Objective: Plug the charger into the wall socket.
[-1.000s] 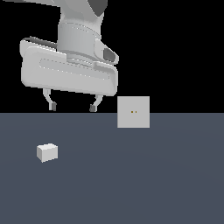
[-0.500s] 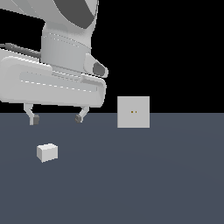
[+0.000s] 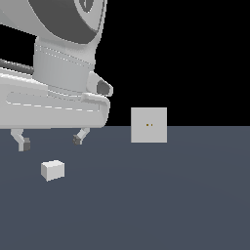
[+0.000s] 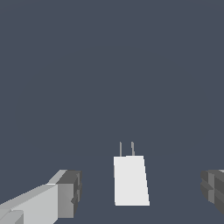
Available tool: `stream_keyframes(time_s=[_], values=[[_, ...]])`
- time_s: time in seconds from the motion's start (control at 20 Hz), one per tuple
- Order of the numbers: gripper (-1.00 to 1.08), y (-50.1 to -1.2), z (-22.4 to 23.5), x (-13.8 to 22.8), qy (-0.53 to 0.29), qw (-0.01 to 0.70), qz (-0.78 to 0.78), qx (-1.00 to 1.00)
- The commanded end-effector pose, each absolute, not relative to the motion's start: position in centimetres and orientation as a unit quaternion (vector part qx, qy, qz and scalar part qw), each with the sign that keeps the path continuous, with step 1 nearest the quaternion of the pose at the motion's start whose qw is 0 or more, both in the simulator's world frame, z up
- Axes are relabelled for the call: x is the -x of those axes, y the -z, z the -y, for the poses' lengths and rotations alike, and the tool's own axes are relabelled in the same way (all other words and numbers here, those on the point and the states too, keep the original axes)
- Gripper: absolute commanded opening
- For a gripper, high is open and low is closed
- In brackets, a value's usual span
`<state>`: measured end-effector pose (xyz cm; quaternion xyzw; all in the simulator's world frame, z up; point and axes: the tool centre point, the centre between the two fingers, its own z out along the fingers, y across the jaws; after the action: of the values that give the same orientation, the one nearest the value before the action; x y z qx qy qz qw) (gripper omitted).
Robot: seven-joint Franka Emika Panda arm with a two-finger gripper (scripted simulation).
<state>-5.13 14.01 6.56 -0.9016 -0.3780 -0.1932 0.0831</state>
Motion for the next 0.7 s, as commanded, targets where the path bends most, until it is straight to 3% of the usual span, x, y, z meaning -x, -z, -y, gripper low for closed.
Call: stream_keyframes(time_s=[0.0, 0.65], values=[[1.00, -6.3, -14.2, 5.2, 0.197, 0.085, 0.385, 0.898], [1.00, -4.1, -14.2, 5.4, 0.196, 0.084, 0.386, 0.898]])
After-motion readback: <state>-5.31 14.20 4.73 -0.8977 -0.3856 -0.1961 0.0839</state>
